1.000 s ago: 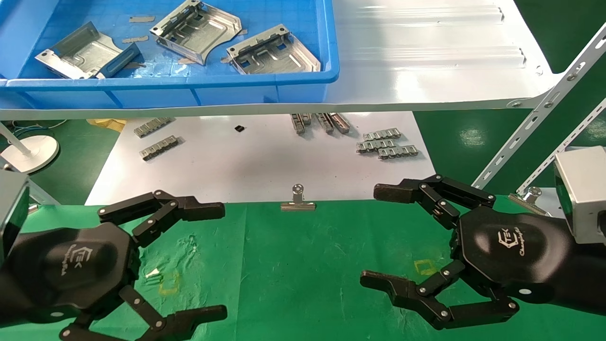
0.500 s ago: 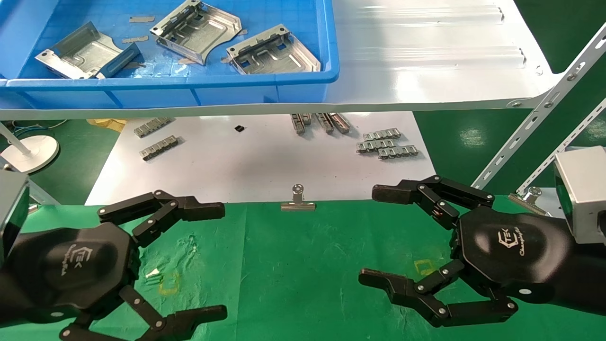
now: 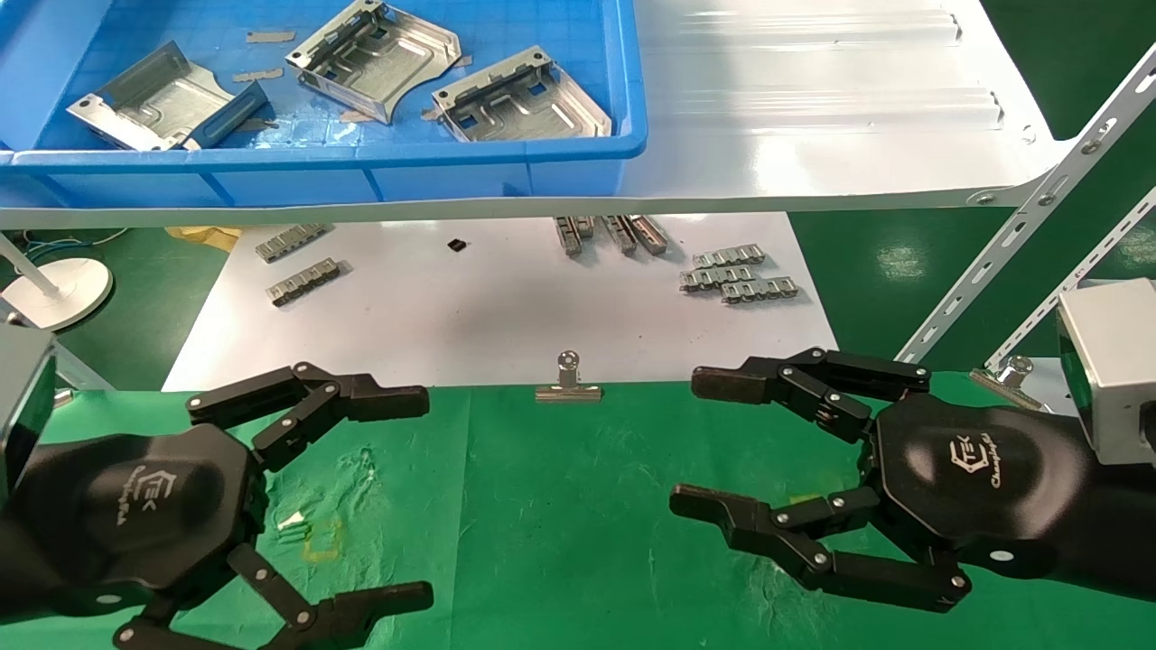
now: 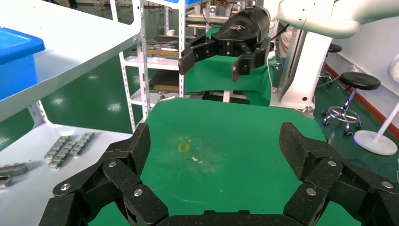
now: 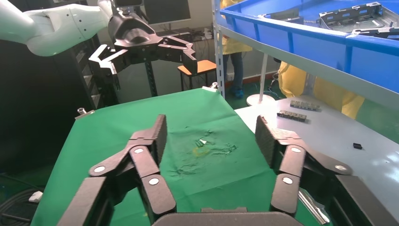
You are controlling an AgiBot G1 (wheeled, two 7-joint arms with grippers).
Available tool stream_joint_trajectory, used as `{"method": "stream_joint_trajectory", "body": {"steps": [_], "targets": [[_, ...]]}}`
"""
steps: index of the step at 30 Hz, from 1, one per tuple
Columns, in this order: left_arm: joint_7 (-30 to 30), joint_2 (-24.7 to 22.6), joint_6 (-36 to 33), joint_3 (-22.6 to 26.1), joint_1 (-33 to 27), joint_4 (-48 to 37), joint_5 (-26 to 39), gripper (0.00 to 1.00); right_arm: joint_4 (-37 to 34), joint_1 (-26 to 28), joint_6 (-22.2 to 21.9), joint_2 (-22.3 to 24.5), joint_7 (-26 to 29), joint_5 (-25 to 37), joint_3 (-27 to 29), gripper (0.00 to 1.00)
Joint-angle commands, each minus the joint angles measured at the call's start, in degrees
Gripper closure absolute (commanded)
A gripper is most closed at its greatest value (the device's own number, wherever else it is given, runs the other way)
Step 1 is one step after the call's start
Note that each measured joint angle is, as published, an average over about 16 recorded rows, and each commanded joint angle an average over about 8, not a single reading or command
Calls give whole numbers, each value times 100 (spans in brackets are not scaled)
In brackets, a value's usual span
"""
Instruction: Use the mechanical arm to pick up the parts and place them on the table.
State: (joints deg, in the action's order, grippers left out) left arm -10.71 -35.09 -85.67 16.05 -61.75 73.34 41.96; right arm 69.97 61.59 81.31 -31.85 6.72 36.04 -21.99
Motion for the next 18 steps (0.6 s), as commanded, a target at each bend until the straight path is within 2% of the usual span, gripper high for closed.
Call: {"method": "stream_joint_trajectory", "body": {"steps": [1, 18], "targets": [[0, 0, 0, 0, 0, 0, 0, 0, 0, 0, 0, 0, 0, 0, 0, 100], [10, 19, 33, -19, -90, 33, 44, 0, 0, 0, 0, 0, 0, 0, 0, 100]]}}
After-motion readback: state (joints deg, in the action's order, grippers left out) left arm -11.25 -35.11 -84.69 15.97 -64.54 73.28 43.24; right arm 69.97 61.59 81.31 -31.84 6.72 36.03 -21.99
